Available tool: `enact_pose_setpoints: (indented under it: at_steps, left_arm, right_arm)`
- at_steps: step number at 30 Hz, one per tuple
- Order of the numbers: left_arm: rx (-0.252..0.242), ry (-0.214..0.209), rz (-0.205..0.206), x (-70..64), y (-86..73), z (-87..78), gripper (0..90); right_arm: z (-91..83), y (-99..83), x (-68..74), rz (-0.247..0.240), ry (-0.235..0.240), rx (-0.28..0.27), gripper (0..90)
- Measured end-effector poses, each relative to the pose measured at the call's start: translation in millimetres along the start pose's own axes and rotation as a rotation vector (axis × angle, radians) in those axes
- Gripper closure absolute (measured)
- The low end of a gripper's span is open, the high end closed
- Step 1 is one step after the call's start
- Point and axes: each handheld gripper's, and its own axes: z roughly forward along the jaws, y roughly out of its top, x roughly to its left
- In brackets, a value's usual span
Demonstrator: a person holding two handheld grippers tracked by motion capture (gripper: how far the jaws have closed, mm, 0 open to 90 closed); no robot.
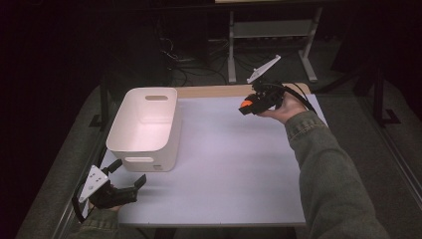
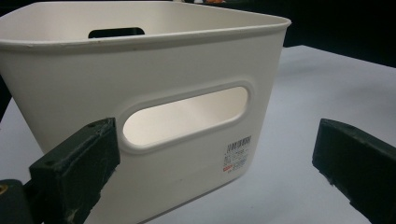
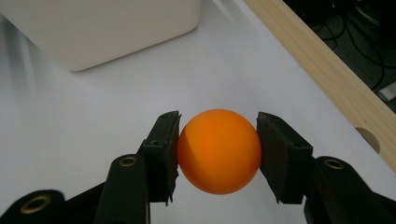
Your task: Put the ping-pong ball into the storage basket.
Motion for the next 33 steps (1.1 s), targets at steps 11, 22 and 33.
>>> enact_pose_setpoints:
  at_steps: [11, 22, 33]
  left_arm:
    - [0.003, -0.002, 0.000, 0.1, -0.1, 0.2, 0.1]
    - [-0.002, -0.002, 0.000, 0.1, 0.0, -0.4, 0.2]
    - [-0.002, -0.002, 0.000, 0.1, 0.1, -0.4, 0.2]
  right_arm:
    - [7.6, 10.3, 7.4, -0.023, 0.021, -0.003, 49.7]
    - [13.1, 23.9, 17.8, -0.049, 0.045, -0.008, 49.7]
    - [14.8, 41.3, 31.1, -0.097, 0.068, -0.020, 49.7]
